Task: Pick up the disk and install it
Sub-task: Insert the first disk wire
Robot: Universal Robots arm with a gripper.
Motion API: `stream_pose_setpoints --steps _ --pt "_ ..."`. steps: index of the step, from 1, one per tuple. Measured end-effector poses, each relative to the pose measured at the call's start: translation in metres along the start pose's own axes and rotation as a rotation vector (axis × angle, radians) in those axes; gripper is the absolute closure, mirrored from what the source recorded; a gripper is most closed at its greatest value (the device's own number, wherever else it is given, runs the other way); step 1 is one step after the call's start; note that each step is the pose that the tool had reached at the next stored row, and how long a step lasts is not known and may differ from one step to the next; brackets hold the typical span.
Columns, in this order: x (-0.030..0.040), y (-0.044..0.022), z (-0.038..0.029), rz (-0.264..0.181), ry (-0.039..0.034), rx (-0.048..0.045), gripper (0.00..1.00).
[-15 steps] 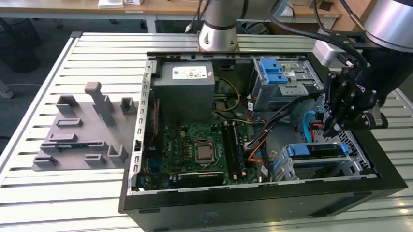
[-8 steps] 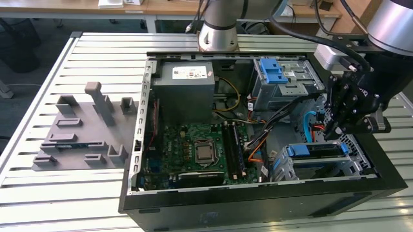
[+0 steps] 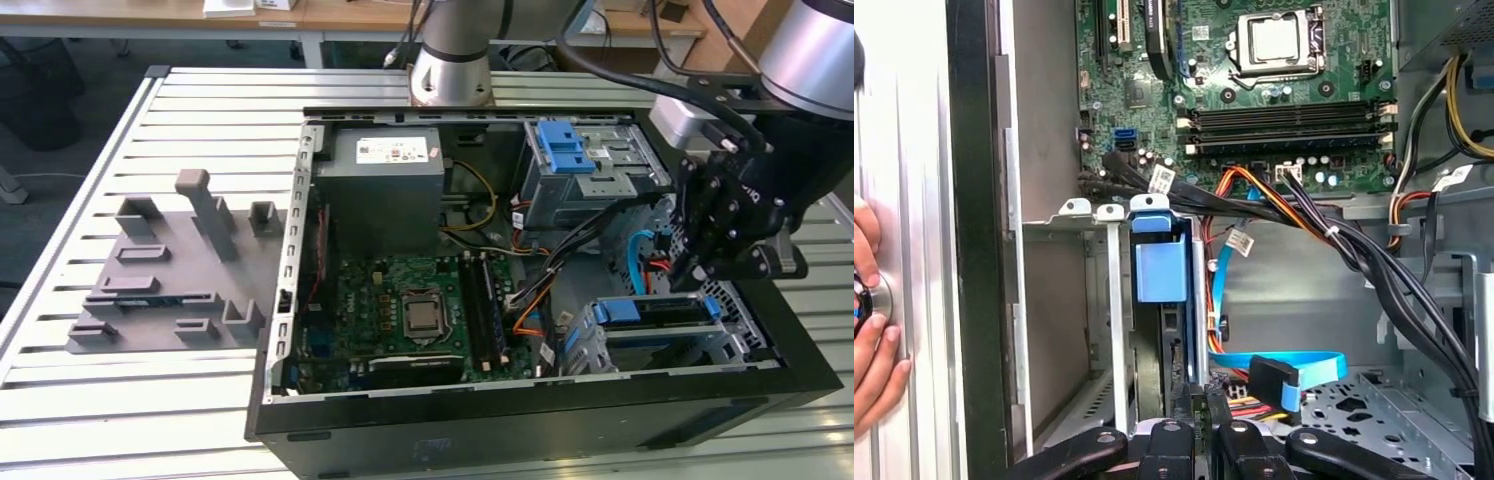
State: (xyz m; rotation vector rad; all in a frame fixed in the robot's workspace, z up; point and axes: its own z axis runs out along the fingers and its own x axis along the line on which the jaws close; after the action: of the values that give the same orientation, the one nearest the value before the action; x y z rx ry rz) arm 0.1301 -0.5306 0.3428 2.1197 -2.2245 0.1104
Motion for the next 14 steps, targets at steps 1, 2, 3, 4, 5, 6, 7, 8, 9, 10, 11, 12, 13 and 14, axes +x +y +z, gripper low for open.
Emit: stream_pose_setpoints --steps 1,2,3,4,5,6,7,8,9,10,11,12,13,14 --pt "0.0005 0.0000 0.0003 0.000 0.0000 -0.0001 0.84" --pt "0.0011 -0.0001 0.0006 0.000 0.0000 -0.0002 0.84" --pt "0.0019 -0.0001 0.0009 0.000 -0.0001 -0.0002 0.84" --pt "0.0027 -0.0001 0.0012 0.000 0.0001 -0.0002 0.84" --pt "0.0033 -0.0002 0.0016 0.000 0.0001 -0.0002 0.84" --pt "0.0036 -0.0002 0.0020 0.000 -0.0002 -0.0002 0.84" --pt "0.0038 -0.0002 0.0023 0.000 -0.0002 -0.0003 0.84" --pt "0.0038 -0.0002 0.0023 0.000 -0.0001 -0.0003 0.84" --pt "0.0038 -0.0002 0.0022 0.000 0.0000 -0.0003 0.84" --pt "0.0038 -0.0002 0.0022 0.000 0.0001 -0.0003 0.84" --pt "0.0038 -0.0002 0.0023 0.000 0.0001 -0.0003 0.84" --pt "0.0039 -0.0002 0.0023 0.000 0.0001 -0.0003 0.84" --pt "0.0039 -0.0002 0.0023 0.000 0.0001 -0.0004 0.84" --pt "0.0041 -0.0002 0.0025 0.000 -0.0001 -0.0005 0.84"
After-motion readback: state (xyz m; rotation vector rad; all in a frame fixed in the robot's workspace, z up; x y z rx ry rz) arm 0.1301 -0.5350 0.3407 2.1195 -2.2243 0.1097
